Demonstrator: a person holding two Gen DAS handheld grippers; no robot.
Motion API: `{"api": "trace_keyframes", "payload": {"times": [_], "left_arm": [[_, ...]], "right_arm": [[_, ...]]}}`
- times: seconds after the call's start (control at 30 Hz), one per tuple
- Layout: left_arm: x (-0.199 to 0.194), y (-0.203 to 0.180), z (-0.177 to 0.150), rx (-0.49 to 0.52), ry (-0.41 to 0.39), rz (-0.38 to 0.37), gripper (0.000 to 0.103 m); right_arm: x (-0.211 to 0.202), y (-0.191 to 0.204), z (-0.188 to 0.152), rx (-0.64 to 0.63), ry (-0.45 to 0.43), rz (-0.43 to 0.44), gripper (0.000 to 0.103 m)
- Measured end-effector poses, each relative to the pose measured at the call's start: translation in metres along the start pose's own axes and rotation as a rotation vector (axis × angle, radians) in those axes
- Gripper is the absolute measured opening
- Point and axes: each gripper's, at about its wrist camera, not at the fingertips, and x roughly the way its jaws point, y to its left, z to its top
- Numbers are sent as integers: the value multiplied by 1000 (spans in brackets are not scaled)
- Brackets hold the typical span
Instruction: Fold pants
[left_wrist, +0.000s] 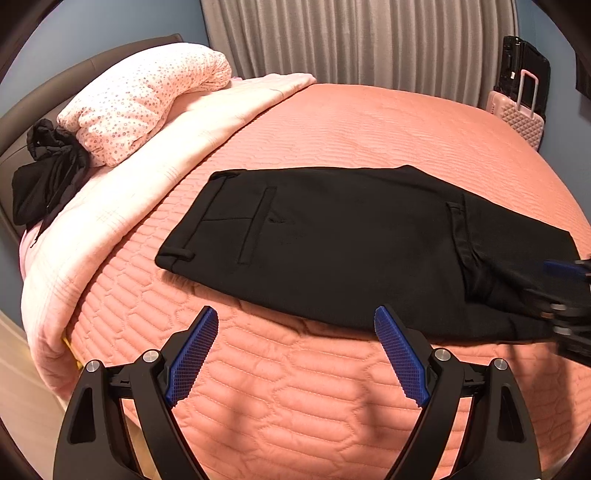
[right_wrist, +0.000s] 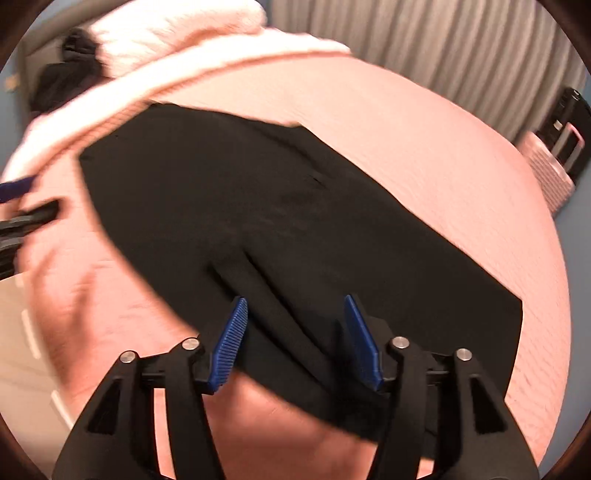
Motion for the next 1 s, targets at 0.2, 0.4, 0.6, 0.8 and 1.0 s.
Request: {"api": "trace_keyframes", "payload": {"times": [0.2,0.4,0.6,0.8,1.0], "left_arm": [[2,8,-3,-63,16,-7,85],[0,11,-5,-68,26,-3,85],[4,15,-3,-76,26,4,85],[7,15,-5,-83,27,4,85],[12,21,-3,-113,46,-19,85]], "right_arm": [[32,-25,29,24,47,22,54],[68,-8,20,13,123,139,44],[58,-7,27,-1,122,177,5],[39,21,29,-119,103,214,4],[39,10,28,-37,66,258,9]]}}
